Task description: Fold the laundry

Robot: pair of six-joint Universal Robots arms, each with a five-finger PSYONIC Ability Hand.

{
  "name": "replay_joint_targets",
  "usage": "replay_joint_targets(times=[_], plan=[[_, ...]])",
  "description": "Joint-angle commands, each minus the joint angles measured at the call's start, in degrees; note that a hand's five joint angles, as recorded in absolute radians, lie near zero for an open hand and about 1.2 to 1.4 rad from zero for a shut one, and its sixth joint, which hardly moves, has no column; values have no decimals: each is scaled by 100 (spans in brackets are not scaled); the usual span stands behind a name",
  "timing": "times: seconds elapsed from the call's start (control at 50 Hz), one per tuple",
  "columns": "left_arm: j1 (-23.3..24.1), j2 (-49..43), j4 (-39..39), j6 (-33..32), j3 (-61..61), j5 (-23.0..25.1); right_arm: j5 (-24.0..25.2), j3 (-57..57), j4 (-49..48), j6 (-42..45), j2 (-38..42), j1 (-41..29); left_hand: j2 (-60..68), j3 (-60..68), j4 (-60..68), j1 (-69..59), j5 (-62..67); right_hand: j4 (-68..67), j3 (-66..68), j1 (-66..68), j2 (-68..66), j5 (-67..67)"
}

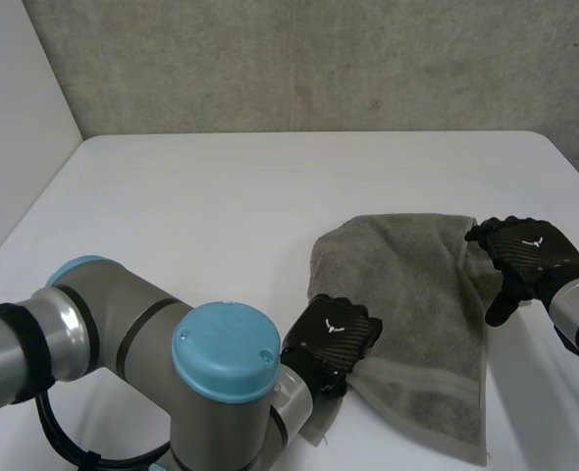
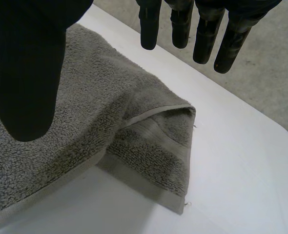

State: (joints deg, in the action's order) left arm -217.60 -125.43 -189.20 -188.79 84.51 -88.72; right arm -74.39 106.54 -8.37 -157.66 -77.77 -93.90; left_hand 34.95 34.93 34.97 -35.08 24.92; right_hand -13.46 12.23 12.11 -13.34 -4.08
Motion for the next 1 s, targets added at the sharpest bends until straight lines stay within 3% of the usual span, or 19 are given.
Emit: replay_joint_targets(times=[0.02,0.04,0.14,0.18,0.22,0.24,0.28,0.3,0.34,0.48,0.56,0.66,0.68,0.7,0.72,0.74,0.76,0.9,1.0], plan=[[-29,-43,-3,-18,22,-119,100,-19,-15,-2,-2,4,3986,3987,3983,-3973,3989,346,-223,-211,334,408],[-37,-35,-12,-26,13,-241,100,-37,-24,-2,-2,-5,4500,4502,4497,-4487,4503,346,-223,-211,334,408],[-213,150,-12,-105,-22,-849,74,-124,-33,7,60,-40,4505,4507,4503,-4492,4508,346,-223,-211,334,408],[-415,335,-3,-141,4,-1033,65,-160,-33,7,95,-49,4505,4507,4503,-4492,4508,346,-223,-211,334,408],[-914,650,-12,-211,83,-1165,82,-230,-24,-2,130,-58,4505,4507,4503,-4492,4508,346,-223,-211,334,408],[-916,651,-12,-211,83,-1165,65,-326,11,-11,156,-49,4505,4507,4503,-4492,4508,346,-223,-211,334,408],[-1572,800,-21,-298,136,-1130,47,-415,46,-55,174,-58,4505,4507,4503,-4492,4508,346,-223,-211,334,408],[-1575,800,-21,-299,136,-1130,47,-493,46,-81,192,-58,4505,4507,4503,-4492,4508,346,-223,-211,334,408],[-2162,739,-12,-430,84,-929,47,-555,46,-81,218,-67,4505,4507,4503,-4492,4508,346,-223,-211,334,408],[-2656,494,-152,-825,22,-445,12,-670,37,-63,464,-136,4505,4507,4503,-4492,4508,346,-223,-211,334,408],[-2762,317,-478,-1002,-101,-427,-23,-670,37,-55,552,-364,4505,4507,4503,-4492,4508,346,-223,-211,334,408],[-3218,106,-1083,-1300,-224,-401,-58,-678,37,-55,587,-550,4505,4507,4503,-4492,4508,346,-223,-211,334,408],[-3219,106,-1084,-1301,-224,-401,-58,-678,29,-55,587,-567,4505,4507,4503,-4492,4508,346,-223,-211,334,408],[-3271,97,-1093,-1336,-207,-392,-58,-678,28,-63,587,-568,2975,2977,2973,-2962,2978,346,-223,-211,334,408],[-3272,132,-1084,-1336,-137,-392,-58,-678,28,-63,587,-568,562,564,559,-549,565,346,-223,-211,334,408],[-3272,132,-1084,-1336,-136,-392,-58,-670,37,-63,587,-568,538,539,535,-525,541,346,-223,-211,334,408],[-3246,167,-1049,-1353,-67,-383,-58,-661,37,-63,587,-576,-1078,-1076,-1080,1091,-1075,346,-223,-211,334,408],[-2929,879,-970,-1318,637,-409,-58,-591,37,-63,578,-568,-1531,-1530,-1534,1545,-1529,346,-223,-211,334,408],[-2420,1555,-961,-1345,1417,-515,-67,-555,55,-72,561,-541,-1414,-1413,-1417,1427,-1412,346,-223,-211,334,408]])
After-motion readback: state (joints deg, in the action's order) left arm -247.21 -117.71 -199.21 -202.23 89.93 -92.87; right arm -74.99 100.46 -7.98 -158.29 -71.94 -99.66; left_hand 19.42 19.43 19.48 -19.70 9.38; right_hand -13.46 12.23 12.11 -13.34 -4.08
